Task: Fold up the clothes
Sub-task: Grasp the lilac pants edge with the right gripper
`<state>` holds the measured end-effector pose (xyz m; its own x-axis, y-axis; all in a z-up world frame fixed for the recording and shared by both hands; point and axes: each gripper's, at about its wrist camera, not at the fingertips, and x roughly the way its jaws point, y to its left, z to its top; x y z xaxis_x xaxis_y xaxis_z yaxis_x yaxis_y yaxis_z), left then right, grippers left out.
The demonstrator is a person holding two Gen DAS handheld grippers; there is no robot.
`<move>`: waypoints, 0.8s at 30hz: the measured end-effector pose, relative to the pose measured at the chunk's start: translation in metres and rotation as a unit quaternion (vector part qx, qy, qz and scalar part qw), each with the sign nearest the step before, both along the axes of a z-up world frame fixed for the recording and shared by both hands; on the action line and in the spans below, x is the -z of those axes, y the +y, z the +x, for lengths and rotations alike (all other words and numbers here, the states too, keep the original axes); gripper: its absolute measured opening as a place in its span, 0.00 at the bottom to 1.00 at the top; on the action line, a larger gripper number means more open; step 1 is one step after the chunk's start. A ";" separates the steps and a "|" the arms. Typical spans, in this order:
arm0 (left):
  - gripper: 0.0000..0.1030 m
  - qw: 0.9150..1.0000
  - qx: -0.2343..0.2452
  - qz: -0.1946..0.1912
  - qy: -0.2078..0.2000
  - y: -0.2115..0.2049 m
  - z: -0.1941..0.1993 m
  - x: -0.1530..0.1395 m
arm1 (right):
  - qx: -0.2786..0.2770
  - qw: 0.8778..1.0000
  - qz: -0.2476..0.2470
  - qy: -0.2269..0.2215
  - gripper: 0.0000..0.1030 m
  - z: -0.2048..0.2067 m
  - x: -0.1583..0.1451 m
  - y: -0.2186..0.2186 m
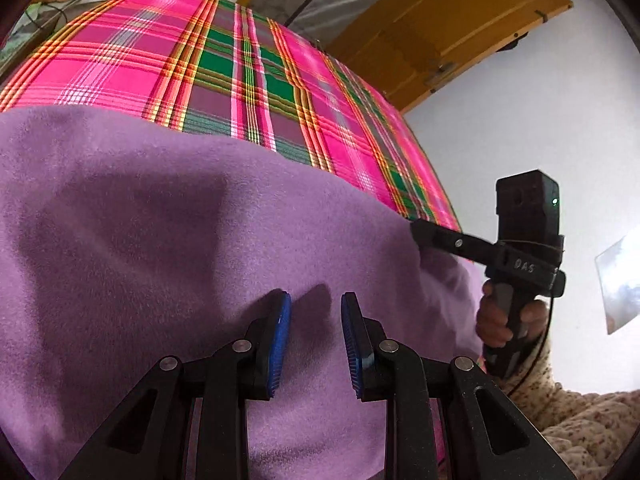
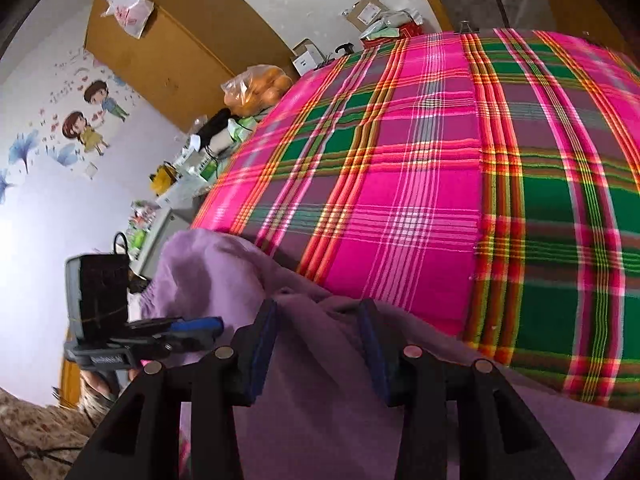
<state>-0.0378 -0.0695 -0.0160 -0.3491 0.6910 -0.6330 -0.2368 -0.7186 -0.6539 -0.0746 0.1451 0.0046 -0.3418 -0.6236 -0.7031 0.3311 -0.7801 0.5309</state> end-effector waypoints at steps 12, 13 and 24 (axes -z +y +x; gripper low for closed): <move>0.26 0.999 -0.014 -0.023 0.026 0.004 -0.002 -0.026 | -0.018 1.000 0.001 0.022 0.07 0.044 0.000 -0.005; 0.26 0.999 -0.015 -0.018 0.037 0.004 -0.004 -0.033 | -0.019 1.000 -0.003 0.023 0.07 0.047 0.000 -0.005; 0.26 0.995 0.005 -0.069 0.065 0.037 -0.039 -0.050 | -0.039 0.999 -0.018 0.011 0.07 0.075 0.011 -0.014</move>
